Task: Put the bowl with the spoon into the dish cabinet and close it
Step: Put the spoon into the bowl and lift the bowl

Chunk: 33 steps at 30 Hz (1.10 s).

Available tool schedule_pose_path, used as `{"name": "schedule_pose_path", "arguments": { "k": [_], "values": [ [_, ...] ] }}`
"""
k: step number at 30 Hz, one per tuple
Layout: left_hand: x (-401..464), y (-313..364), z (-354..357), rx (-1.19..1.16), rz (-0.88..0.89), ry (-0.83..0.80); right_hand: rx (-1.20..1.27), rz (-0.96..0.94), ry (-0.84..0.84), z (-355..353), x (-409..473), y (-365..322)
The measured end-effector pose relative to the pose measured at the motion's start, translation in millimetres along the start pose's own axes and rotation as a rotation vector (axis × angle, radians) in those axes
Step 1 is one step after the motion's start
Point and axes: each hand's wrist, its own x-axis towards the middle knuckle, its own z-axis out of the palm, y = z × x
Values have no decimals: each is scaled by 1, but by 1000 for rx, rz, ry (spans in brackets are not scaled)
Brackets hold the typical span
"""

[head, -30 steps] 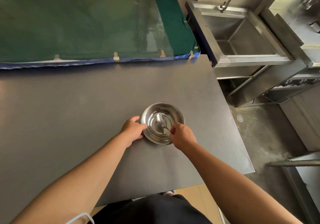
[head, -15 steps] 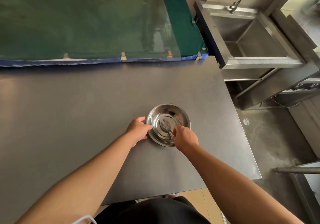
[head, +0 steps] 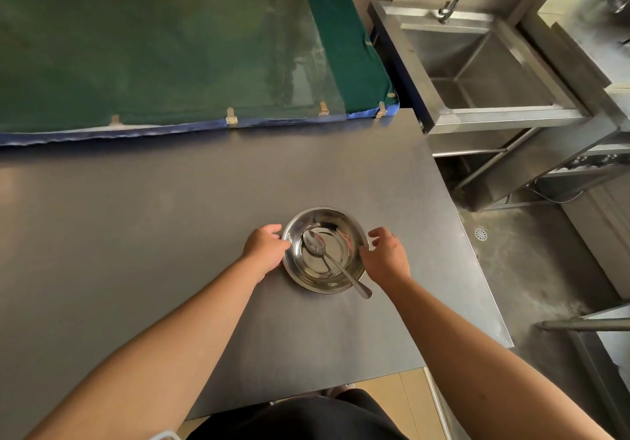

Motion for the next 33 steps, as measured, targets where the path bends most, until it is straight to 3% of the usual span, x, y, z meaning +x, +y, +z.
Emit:
{"name": "schedule_pose_path", "arguments": {
  "k": [11,23,33],
  "values": [
    [-1,9,0,-78,-91,-48,495,339,-197,2,11,10],
    [-8,36,-24,-145,-17,-139,697,321,-168,-25,-5,-5],
    [-34,112,-30,-203,150,-355,856,261,-44,-110,-55,-21]
  ]
}}
